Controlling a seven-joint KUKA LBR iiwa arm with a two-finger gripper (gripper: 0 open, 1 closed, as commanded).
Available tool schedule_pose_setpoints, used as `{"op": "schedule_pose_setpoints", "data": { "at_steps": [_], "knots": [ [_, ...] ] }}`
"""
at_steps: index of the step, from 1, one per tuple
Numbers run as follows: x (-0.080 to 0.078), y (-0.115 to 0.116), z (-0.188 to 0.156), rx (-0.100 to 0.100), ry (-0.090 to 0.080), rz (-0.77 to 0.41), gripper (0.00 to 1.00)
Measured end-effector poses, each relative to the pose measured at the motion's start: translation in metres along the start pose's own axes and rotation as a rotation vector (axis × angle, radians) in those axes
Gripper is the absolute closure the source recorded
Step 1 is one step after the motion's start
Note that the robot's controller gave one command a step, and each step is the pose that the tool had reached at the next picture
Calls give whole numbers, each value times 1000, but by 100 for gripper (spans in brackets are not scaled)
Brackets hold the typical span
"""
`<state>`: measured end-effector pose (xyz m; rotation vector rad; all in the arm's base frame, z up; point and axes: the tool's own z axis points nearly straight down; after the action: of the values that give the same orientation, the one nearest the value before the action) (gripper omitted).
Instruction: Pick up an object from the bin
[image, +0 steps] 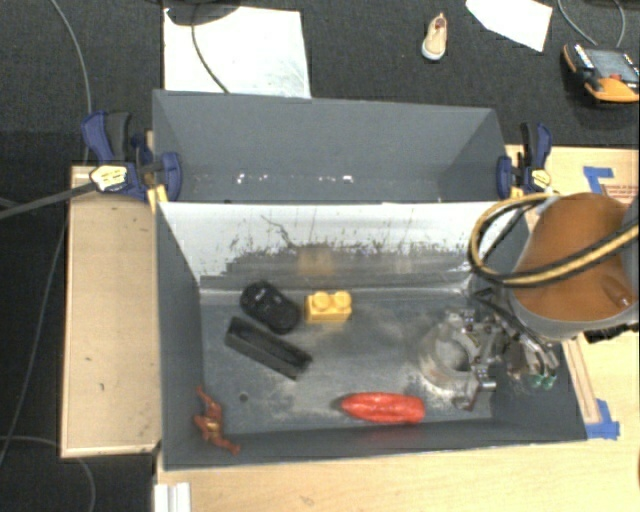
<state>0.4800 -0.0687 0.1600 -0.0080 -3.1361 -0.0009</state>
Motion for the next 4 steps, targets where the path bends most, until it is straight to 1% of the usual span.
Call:
{"op": "schedule_pose_setpoints", "data": {
  "at_steps": [1, 2, 3, 4],
  "knots": [
    [-2, 0, -4, 1, -8, -5, 0],
    [-106, -21, 89, 3, -13, -294, 0],
    [-84, -7, 28, 3, -14, -363, 0],
    [-96, -61, 60, 1, -6, -126, 0]
  ]
}}
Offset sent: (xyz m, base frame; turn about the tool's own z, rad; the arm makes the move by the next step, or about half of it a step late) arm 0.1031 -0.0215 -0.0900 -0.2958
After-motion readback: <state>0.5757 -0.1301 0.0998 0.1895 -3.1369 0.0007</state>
